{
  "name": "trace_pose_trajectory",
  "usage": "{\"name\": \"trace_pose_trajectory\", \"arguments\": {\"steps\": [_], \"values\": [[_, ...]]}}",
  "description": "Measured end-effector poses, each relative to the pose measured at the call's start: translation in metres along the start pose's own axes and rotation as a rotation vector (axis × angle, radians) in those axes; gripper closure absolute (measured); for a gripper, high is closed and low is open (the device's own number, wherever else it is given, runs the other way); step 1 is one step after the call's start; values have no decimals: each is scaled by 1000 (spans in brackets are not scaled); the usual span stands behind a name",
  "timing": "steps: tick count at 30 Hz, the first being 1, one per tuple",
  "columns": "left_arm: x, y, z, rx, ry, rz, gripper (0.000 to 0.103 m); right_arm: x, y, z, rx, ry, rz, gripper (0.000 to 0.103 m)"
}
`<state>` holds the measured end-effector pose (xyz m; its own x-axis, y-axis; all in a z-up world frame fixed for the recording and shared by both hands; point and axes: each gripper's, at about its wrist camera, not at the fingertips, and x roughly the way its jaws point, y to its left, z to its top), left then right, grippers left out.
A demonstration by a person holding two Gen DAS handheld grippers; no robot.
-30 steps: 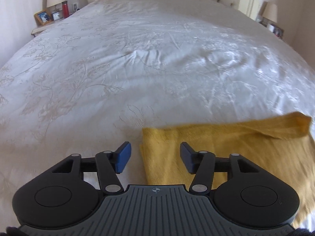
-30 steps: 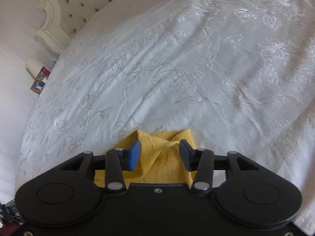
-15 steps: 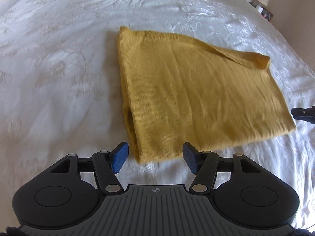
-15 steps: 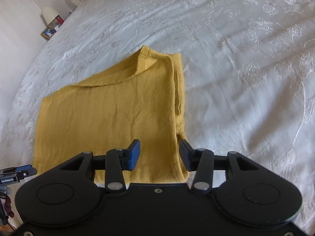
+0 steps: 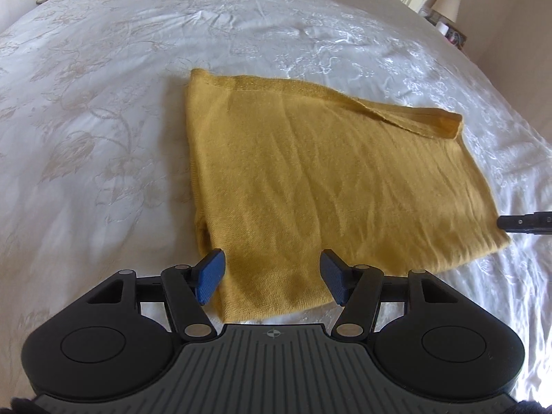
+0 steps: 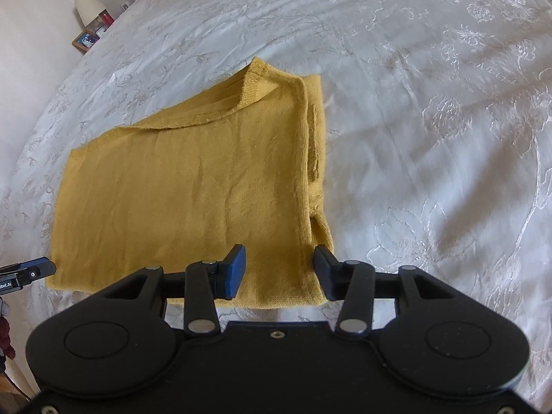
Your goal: Fold small clothes
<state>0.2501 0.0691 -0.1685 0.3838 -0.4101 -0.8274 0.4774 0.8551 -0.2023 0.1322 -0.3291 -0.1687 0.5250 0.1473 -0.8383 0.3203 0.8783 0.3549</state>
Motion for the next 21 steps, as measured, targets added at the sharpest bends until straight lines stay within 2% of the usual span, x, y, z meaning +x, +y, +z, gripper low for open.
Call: {"name": "trace_pose_trajectory", "arguments": {"steps": [7, 8, 10, 11, 16, 21], "values": [[12, 0, 3, -15, 10, -51, 44, 9, 3, 5, -23, 7, 3, 50], [14, 0, 3, -21, 15, -52, 44, 10, 4, 6, -27, 8, 17, 52], [15, 2, 2, -42, 31, -59, 44, 11, 7, 8, -43, 8, 29, 71], [16, 3, 1, -49, 32, -53, 44, 11, 9, 9, -53, 12, 25, 75], [12, 9, -1, -82, 19, 51, 44, 15, 9, 10, -50, 18, 3, 69], [14, 19, -1, -122, 22, 23, 44, 17, 9, 9, -46, 20, 8, 69]]}}
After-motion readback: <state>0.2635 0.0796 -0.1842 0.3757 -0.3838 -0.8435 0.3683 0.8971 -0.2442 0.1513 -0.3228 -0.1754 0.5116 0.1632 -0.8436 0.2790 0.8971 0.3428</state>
